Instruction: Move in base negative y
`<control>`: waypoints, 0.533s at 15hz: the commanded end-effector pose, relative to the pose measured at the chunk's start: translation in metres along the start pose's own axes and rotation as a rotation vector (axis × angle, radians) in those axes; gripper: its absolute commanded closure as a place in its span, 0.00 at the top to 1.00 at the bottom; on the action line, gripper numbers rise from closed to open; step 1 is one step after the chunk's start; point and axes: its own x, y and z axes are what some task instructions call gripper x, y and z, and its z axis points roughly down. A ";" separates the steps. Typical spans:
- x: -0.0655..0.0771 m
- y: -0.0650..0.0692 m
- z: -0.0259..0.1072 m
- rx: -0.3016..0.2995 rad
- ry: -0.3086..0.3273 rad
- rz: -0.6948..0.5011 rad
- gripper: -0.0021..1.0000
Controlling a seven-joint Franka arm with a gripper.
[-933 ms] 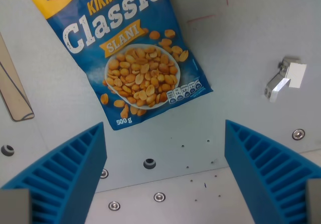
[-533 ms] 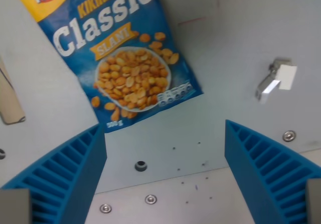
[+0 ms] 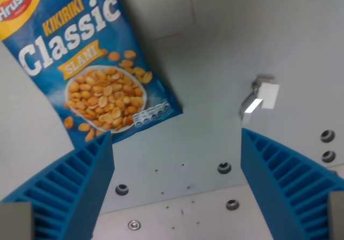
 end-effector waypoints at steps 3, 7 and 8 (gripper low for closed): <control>0.017 0.024 -0.001 0.002 -0.010 -0.013 1.00; 0.025 0.044 -0.001 0.002 -0.010 -0.013 1.00; 0.027 0.049 -0.001 0.002 -0.010 -0.013 1.00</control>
